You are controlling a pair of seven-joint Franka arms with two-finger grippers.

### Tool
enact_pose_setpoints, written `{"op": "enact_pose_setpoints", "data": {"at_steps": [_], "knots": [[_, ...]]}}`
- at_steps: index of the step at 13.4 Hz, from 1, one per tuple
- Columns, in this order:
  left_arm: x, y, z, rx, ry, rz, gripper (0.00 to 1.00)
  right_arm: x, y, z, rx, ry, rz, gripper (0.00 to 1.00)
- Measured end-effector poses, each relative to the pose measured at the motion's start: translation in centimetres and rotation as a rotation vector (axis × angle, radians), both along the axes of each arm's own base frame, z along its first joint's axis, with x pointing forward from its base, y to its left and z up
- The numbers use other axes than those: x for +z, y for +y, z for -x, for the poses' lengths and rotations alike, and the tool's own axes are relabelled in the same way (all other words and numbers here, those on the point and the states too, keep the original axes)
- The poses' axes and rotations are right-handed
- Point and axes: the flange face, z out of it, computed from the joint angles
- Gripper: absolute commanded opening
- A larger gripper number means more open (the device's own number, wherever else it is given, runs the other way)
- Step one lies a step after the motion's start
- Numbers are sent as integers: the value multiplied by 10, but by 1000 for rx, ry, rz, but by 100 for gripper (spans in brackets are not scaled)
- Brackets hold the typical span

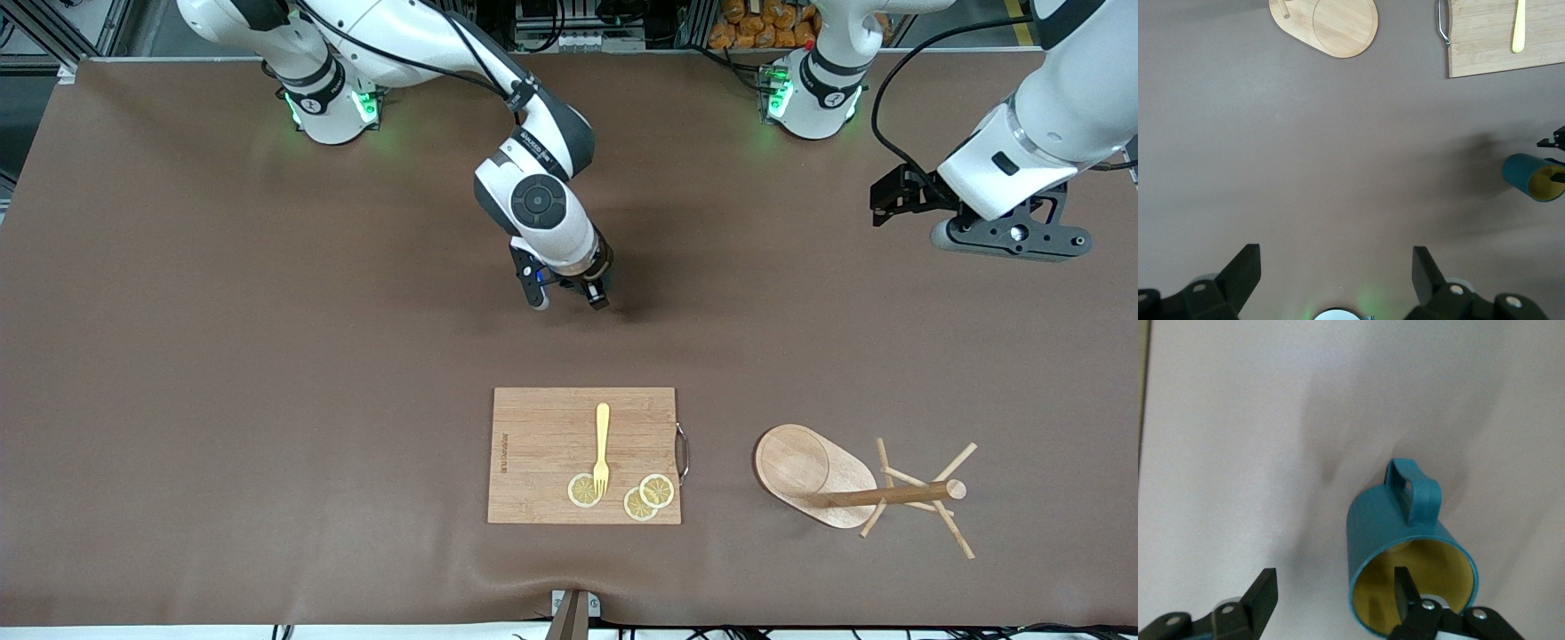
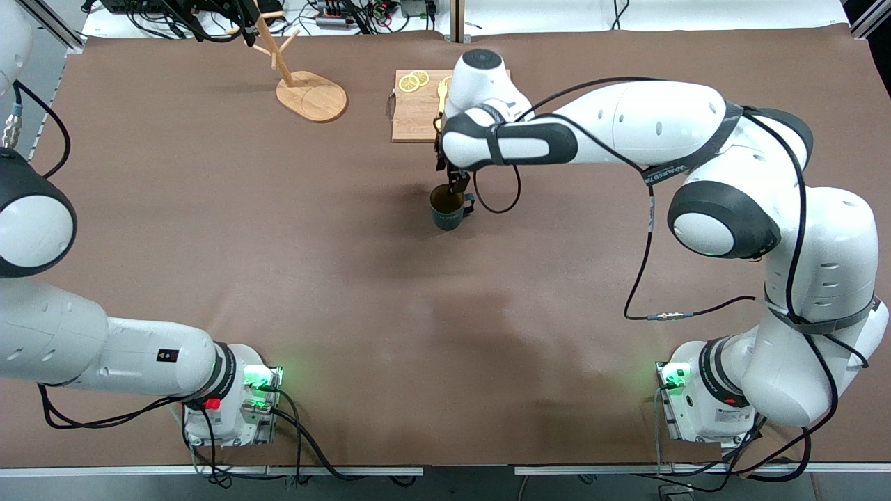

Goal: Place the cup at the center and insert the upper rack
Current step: 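Lower the mug and open the right gripper to release it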

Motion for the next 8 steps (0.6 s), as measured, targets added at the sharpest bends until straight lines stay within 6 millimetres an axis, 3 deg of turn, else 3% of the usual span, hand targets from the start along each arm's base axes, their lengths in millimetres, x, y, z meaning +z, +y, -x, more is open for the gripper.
{"op": "enact_pose_setpoints", "data": {"at_steps": [4,8], "knots": [[-1,-10,2,-20,-2,1,100,17,-8,-16,-11,23,11,100],[-11,-20,2,-37,-8,3,100,57,-36,-43,-26,62,33,100]]}}
